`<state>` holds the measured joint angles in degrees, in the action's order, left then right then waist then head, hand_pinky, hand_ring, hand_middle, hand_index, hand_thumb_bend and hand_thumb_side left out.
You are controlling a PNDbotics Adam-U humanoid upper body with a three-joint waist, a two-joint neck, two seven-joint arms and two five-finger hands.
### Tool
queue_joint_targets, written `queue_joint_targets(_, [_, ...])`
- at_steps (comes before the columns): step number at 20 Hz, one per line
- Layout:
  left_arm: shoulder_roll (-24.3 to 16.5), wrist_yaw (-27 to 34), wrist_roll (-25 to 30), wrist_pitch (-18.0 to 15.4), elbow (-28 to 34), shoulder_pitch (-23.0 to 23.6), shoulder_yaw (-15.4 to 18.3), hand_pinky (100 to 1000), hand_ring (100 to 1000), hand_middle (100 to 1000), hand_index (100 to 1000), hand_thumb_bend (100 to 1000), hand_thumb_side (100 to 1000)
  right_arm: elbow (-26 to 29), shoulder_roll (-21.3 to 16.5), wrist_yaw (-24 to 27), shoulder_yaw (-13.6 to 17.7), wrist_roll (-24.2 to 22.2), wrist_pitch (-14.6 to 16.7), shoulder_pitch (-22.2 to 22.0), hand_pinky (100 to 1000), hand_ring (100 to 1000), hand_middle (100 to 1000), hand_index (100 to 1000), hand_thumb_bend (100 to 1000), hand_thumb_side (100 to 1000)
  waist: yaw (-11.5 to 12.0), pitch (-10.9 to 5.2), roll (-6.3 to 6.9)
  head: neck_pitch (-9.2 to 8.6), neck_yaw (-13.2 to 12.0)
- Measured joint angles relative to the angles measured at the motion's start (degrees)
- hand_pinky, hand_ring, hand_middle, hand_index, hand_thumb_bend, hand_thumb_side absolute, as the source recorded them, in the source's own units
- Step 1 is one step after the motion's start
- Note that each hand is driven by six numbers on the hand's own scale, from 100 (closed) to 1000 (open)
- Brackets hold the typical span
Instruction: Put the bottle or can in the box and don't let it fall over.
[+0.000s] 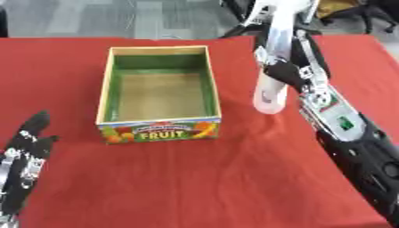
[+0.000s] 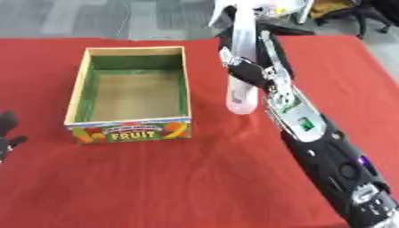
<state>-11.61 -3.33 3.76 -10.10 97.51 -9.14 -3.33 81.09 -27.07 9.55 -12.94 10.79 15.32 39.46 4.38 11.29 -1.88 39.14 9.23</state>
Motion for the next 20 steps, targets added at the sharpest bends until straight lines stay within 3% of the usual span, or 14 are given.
queue_joint_targets(10, [0.03, 0.14, 0.51, -0.02, 0.01, -0.58, -0.47, 874, 1000, 955, 898, 486, 758, 1.43, -0.27, -0.76, -0.22, -0.43, -1.78, 8.52, 300, 348, 379, 350, 100, 100, 3.29, 0.01, 0.09, -0.43, 2.15])
queue_joint_targets(20, [0.68, 0.63, 1.28, 0.01, 0.39, -2.19, -1.08, 875, 1000, 954, 898, 487, 754, -3.03, 5.2, -4.13, -3.69, -0.74, -2.21, 14.52, 334, 354, 384, 352, 100, 100, 9.95, 0.64, 0.39, -2.42, 7.26])
